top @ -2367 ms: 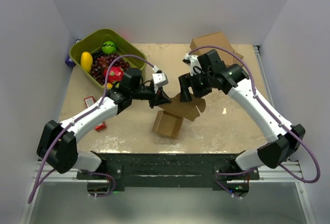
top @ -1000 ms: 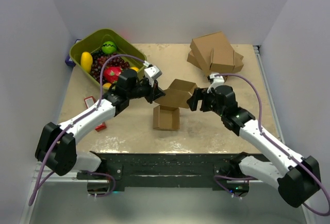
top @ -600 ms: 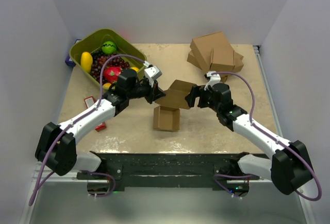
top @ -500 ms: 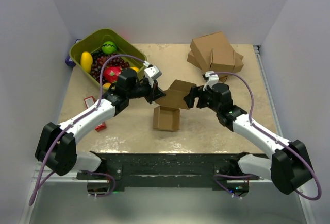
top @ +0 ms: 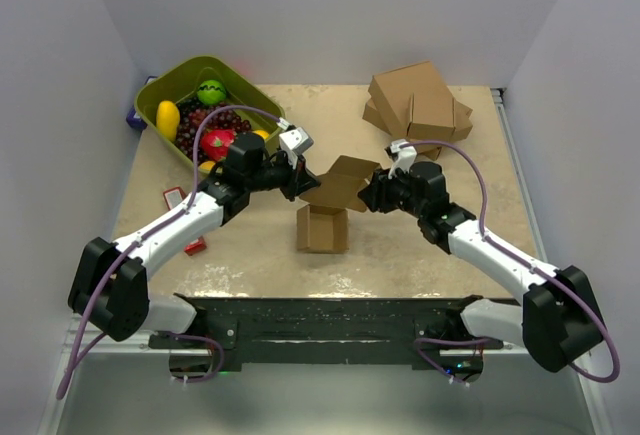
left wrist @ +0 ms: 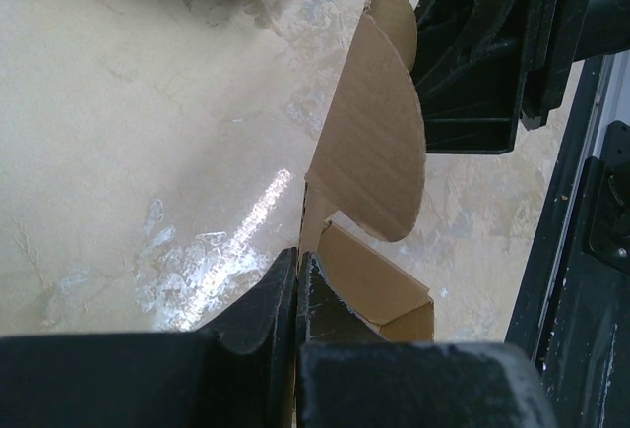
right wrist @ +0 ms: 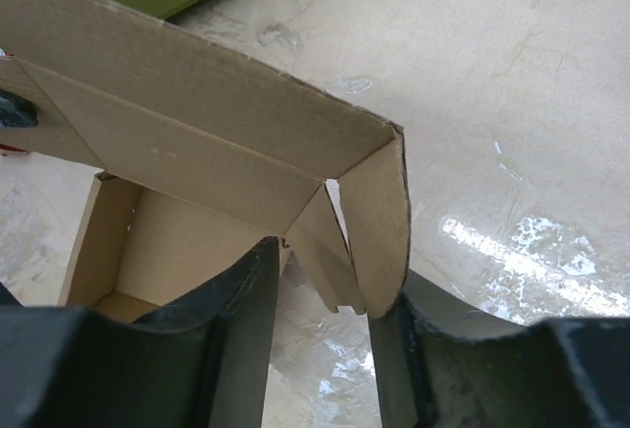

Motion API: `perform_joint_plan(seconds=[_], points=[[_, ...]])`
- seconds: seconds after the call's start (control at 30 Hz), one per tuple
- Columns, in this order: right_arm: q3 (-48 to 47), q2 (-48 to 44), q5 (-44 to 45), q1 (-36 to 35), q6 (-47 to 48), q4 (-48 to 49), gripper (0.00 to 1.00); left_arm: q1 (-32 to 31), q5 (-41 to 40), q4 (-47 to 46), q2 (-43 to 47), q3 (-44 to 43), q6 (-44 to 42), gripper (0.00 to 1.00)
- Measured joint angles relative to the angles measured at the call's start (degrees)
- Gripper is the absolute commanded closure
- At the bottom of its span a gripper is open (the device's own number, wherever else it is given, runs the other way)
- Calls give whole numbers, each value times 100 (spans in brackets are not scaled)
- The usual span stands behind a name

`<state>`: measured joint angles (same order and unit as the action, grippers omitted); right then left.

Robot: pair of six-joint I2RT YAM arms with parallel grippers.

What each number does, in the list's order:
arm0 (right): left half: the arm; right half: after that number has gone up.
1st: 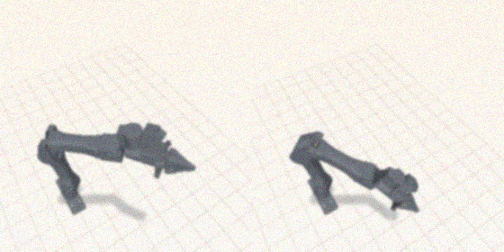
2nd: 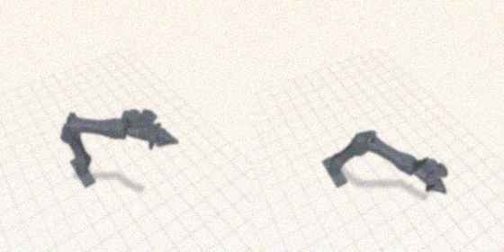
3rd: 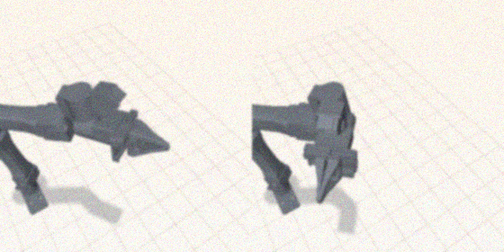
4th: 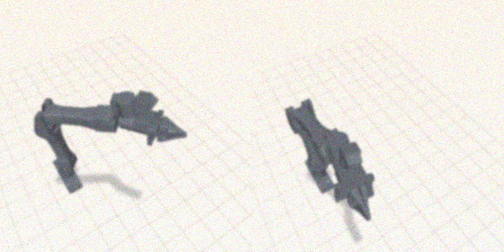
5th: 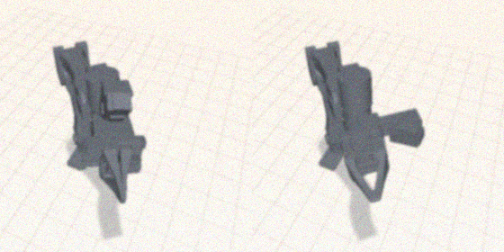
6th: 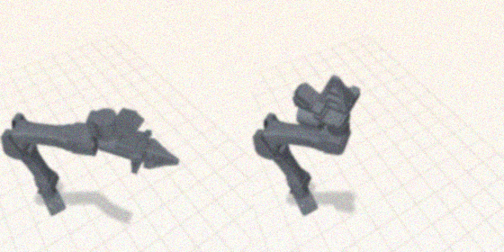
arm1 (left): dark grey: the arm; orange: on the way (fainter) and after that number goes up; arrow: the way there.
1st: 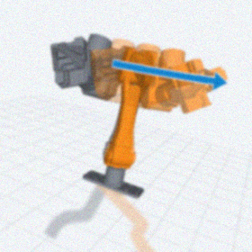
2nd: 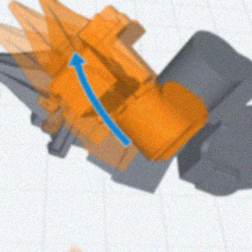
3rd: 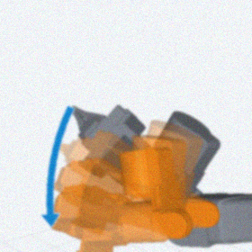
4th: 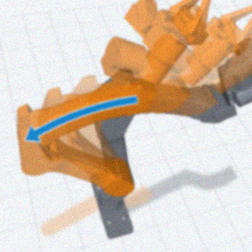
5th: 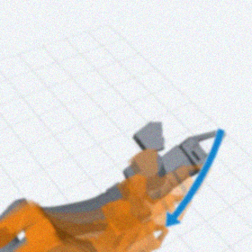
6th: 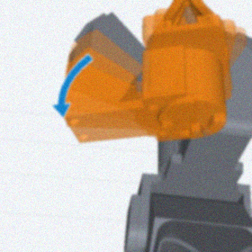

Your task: Fold the paper box

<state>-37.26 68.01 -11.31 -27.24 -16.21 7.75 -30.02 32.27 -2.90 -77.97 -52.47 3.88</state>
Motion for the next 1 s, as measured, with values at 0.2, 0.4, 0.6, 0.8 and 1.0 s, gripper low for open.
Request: perform_joint_plan(seconds=[0.2,0.4,0.6,0.8,1.0], points=[[0,17,-9,0,39,0,88,2,-111,0,-4,0,-15,100],[0,20,33,-2,-35,-2,96,0,-221,-9,-70,0,-48,100],[-76,94,807,-302,-378,-120,100,-44,-533,-48,-208,-15,-98,100],[-643,623,2284,-953,-833,-603,100,-192,-1292,-44,-352,-57,-155,100],[-960,905,3187,-1290,-1329,-870,100,-503,-2253,-24,-422,-142,-151,100]])
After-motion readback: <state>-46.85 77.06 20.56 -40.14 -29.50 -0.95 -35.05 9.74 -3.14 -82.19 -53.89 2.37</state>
